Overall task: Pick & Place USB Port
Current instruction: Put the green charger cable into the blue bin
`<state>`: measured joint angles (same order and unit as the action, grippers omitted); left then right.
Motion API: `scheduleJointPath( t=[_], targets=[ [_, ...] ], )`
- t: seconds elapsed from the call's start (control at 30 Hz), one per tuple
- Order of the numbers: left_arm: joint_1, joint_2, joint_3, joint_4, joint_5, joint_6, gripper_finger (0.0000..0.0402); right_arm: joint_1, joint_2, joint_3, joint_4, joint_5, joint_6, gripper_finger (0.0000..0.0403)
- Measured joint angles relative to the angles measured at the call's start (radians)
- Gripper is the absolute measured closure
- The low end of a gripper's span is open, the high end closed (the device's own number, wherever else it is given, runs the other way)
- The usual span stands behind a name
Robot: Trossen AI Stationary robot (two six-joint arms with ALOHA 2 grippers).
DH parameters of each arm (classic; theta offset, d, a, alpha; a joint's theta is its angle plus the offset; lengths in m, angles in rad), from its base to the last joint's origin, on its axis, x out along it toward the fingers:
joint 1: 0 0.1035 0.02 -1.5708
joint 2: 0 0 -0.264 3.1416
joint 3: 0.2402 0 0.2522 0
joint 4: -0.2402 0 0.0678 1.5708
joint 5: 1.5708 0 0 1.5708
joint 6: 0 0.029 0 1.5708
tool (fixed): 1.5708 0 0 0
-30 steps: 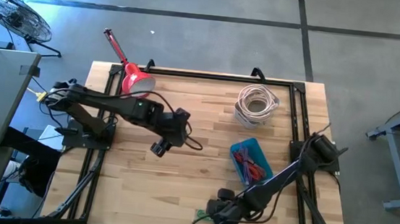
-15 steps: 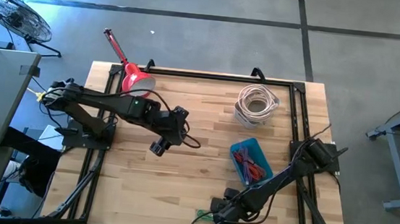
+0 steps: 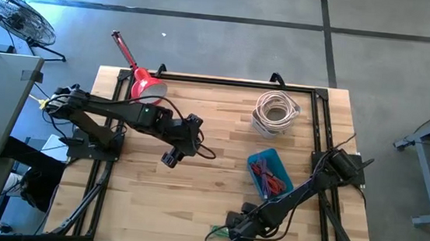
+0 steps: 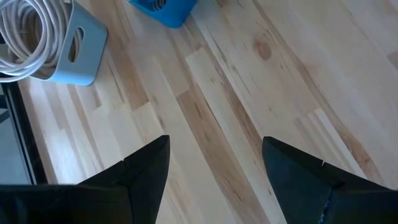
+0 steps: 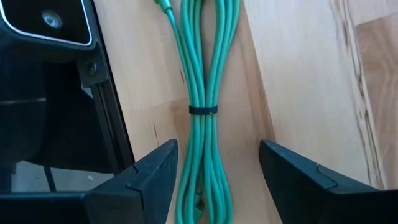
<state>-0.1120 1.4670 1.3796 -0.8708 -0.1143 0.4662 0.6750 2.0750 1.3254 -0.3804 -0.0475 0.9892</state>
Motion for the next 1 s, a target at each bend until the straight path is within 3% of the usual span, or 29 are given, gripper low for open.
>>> scheduleJointPath(
  t=[1.0],
  targets=[
    [0.0,0.001,0.0,0.001,0.001,-0.004,0.0153,0.019,0.06,0.006,0.123,0.014,0.125,0.0183]
  ],
)
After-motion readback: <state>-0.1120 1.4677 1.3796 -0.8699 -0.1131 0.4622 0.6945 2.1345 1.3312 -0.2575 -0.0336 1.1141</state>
